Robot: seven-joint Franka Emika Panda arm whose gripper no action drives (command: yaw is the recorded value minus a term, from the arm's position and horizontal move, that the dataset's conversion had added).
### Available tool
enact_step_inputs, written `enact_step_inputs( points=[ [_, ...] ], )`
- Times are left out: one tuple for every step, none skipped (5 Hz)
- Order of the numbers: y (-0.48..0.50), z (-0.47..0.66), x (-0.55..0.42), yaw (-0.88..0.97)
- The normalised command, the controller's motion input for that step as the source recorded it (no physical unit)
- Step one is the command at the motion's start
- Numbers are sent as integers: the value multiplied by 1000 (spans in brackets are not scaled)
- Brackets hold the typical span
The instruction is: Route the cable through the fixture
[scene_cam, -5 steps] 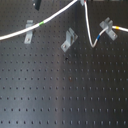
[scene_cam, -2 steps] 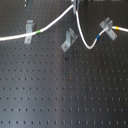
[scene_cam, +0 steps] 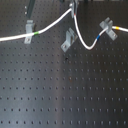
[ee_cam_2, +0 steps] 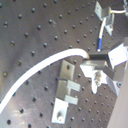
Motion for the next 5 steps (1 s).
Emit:
enact_step_inputs(
  points=[
    [20,-1,32,0],
    [254,250,-73,308],
    [7,23,27,160],
    [88,37,72,189],
    [32,174,181,306]
  ],
)
